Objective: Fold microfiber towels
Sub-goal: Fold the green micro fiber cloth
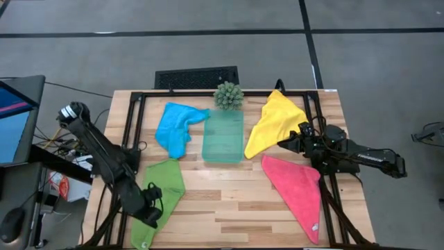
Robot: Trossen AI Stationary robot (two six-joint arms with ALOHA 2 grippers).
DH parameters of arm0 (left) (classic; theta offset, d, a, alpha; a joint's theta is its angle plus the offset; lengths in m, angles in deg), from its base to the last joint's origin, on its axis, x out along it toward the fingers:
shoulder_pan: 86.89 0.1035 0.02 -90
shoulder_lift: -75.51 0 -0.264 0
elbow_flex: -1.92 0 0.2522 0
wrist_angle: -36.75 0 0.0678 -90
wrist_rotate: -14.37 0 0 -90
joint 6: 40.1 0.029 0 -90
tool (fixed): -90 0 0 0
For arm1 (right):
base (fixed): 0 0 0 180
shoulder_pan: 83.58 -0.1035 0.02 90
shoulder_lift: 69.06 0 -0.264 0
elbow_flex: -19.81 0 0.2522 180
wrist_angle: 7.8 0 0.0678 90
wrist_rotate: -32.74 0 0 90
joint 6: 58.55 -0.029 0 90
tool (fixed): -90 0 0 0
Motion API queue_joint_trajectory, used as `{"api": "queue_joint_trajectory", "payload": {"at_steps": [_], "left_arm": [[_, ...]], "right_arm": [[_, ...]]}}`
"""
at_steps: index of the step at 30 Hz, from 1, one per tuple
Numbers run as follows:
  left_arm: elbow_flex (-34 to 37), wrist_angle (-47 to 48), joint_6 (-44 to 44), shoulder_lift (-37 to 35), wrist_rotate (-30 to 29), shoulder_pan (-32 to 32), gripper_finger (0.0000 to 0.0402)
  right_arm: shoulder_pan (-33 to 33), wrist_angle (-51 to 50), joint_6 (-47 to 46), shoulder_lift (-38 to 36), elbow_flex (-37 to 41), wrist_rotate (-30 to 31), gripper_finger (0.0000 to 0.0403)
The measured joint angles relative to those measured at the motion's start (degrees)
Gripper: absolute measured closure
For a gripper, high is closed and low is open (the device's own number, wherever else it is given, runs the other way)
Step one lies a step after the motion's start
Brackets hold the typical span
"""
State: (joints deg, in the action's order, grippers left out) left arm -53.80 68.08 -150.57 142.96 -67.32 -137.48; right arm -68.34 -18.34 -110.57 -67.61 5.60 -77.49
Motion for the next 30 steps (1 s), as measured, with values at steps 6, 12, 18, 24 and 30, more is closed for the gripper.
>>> {"api": "queue_joint_trajectory", "payload": {"at_steps": [6, 12, 18, 24, 30], "left_arm": [[0.0, 1.5, -5.2, 6.6, 0.3, -2.1, 0.0270], [0.0, 3.3, -8.9, 8.5, -5.8, -0.9, 0.0280], [0.0, 8.2, -6.5, 3.6, -19.0, 3.4, 0.0296], [0.0, 16.2, 6.6, -1.3, -24.5, 10.9, 0.0304], [0.0, 19.1, 28.6, -2.1, -16.2, 16.5, 0.0304]], "right_arm": [[0.0, 0.0, 0.0, 0.0, 0.0, 0.0, 0.0274], [0.0, 0.0, 0.0, 0.0, 0.0, 0.0, 0.0274], [0.0, 0.0, 0.0, 0.0, 0.0, 0.0, 0.0274], [0.0, 0.0, 0.0, 0.0, 0.0, 0.0, 0.0274], [0.0, 0.0, 0.0, 0.0, 0.0, 0.0, 0.0274]]}}
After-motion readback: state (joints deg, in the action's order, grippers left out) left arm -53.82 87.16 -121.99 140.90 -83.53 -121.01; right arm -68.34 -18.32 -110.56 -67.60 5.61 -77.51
